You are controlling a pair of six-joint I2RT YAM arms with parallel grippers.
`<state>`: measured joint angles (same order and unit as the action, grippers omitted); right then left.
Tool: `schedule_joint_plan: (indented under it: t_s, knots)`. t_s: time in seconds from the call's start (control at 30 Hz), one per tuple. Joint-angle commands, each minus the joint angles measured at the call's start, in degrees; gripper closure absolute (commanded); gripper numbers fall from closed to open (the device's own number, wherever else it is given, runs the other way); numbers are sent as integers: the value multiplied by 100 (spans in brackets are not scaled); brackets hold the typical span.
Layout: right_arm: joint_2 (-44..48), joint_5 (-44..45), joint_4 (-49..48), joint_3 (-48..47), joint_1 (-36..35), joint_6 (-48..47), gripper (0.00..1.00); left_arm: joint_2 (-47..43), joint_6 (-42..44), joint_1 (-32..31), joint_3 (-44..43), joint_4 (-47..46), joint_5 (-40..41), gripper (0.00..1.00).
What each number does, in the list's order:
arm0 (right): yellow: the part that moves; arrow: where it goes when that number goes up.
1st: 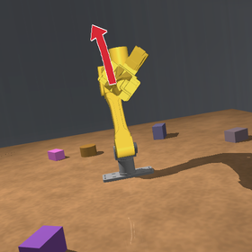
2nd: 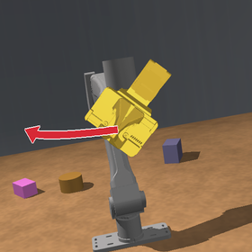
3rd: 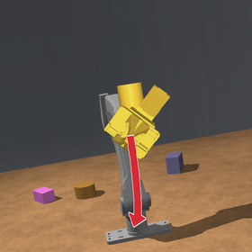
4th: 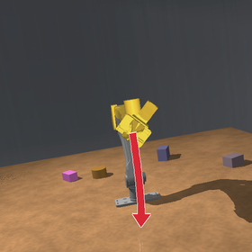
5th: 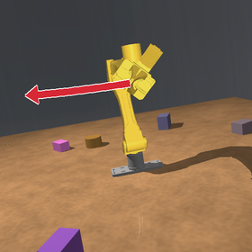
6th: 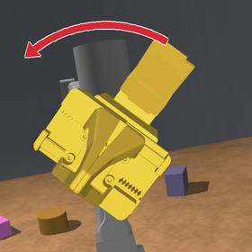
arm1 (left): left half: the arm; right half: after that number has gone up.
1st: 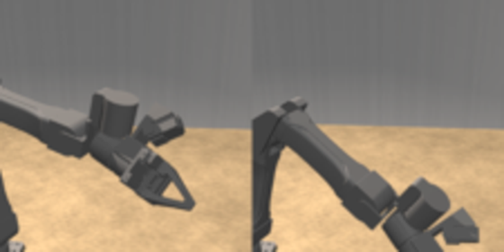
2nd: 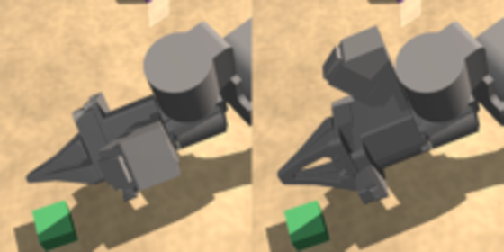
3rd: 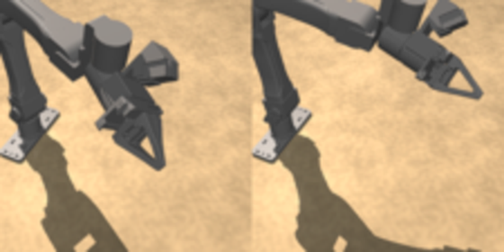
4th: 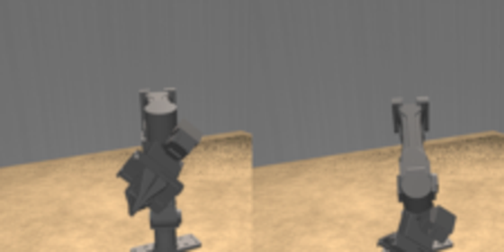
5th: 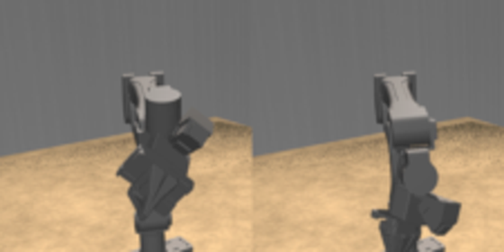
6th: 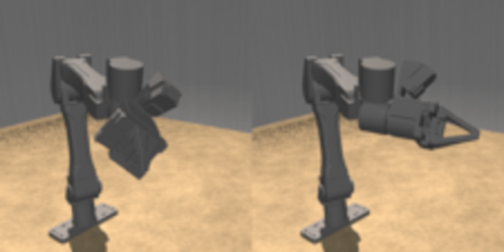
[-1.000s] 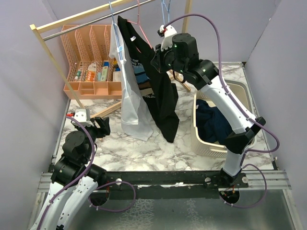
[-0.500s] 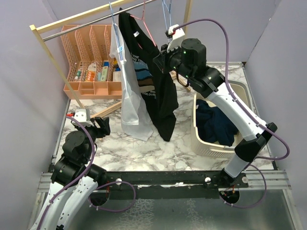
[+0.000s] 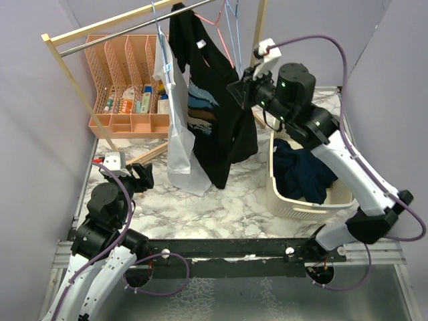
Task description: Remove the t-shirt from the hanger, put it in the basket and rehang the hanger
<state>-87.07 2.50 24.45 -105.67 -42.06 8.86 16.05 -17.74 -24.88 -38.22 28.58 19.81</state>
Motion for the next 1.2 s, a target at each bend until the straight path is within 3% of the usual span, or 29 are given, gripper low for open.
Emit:
schedule_joint_plan:
  t_s: [0.0, 0.33, 0.5, 0.87, 1.17]
  knots:
    - [1129, -248, -36, 741, -39, 202, 99, -9, -53, -24, 9, -50, 76, 33]
    - [2772, -751, 1377, 2178, -39, 410, 99, -30, 134, -21, 51, -340, -561, 29]
    - [3524, -1030, 2054, 2638, -39, 434, 99, -11, 514, -17, -166, -848, -2013, 26]
    - [4802, -2902, 2734, 3247, -37, 547, 99, 1617, 792, -16, -2497, -1275, -4997, 23]
    - [5014, -3993, 2761, 3494, -37, 205, 99, 2492, 434, -21, -3210, -1398, -6482, 22]
